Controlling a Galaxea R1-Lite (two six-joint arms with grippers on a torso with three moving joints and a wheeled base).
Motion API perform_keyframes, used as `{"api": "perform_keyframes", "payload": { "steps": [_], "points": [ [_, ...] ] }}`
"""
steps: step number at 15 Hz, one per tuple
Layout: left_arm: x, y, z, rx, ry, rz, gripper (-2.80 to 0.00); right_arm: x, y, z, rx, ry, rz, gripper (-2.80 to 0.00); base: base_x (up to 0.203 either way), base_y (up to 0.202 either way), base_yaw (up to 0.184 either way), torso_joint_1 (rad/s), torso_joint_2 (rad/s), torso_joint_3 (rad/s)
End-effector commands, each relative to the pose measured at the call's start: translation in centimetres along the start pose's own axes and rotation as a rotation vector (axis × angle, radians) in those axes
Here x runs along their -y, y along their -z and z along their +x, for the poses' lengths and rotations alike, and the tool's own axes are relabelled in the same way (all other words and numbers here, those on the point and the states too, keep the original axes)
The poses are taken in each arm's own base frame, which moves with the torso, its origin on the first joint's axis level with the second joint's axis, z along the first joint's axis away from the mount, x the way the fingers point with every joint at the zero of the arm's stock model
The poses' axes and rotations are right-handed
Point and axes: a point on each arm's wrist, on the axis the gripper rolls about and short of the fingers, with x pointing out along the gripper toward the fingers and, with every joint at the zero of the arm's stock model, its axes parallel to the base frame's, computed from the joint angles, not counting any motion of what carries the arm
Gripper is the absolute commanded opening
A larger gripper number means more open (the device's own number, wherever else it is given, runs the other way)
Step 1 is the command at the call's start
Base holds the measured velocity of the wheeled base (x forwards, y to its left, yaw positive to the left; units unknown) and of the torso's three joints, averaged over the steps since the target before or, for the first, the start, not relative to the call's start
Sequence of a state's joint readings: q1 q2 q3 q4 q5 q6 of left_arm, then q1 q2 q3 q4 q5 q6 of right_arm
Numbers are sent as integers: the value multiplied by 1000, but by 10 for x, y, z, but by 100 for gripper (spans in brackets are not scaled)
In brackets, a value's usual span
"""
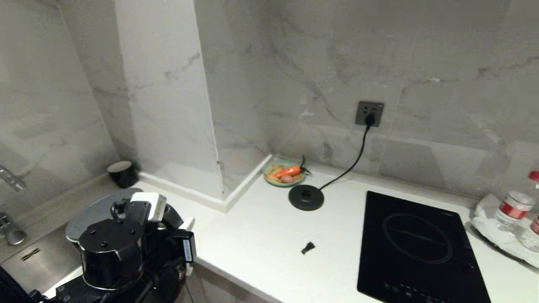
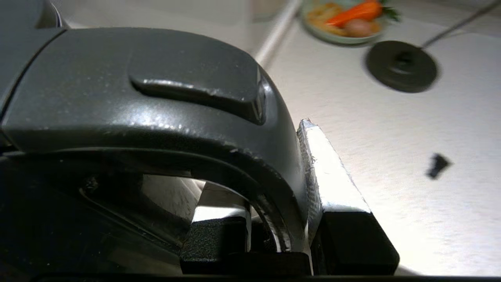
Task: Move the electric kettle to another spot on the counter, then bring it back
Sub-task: Place it on the power base
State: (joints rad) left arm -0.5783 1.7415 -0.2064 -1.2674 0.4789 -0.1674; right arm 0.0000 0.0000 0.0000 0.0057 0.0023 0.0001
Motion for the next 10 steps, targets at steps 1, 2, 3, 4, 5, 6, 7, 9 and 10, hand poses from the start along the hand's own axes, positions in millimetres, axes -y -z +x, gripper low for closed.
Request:
{"api": "perform_keyframes", "payload": {
  "steps": [1, 2, 3, 4, 5, 6, 7, 9, 10],
  "points": [
    [0, -1, 0, 8, -1, -5, -280, 0, 0, 0, -2, -1, 0, -280, 1, 7, -176, 2, 2, 2],
    [0, -1, 0, 8, -1, -5, -280, 0, 0, 0, -2, -1, 0, -280, 2, 8, -172, -2, -2, 3],
    [0, -1, 0, 8, -1, -5, -280, 0, 0, 0, -2, -1, 0, -280, 2, 11, -175, 2, 2, 1],
    [0, -1, 0, 8, -1, -5, -280, 0, 0, 0, -2, -1, 0, -280, 4, 4, -175, -3, 2, 1],
    [0, -1, 0, 8, -1, -5, -280, 0, 0, 0, -2, -1, 0, -280, 3, 11, -176, 2, 2, 7],
    [0, -1, 0, 8, -1, -5, -280, 0, 0, 0, -2, -1, 0, -280, 5, 7, -176, 3, 2, 2],
    [0, -1, 0, 8, -1, -5, -280, 0, 0, 0, -2, -1, 0, -280, 8, 3, -143, 2, 2, 2],
    [0, 0, 0, 5, -1, -5, -280, 0, 0, 0, -2, -1, 0, -280, 3, -3, -50, -1, 4, 3],
    [0, 0, 0, 5, -1, -5, -280, 0, 0, 0, -2, -1, 0, -280, 0, 0, 0, 0, 0, 0]
  ]
}}
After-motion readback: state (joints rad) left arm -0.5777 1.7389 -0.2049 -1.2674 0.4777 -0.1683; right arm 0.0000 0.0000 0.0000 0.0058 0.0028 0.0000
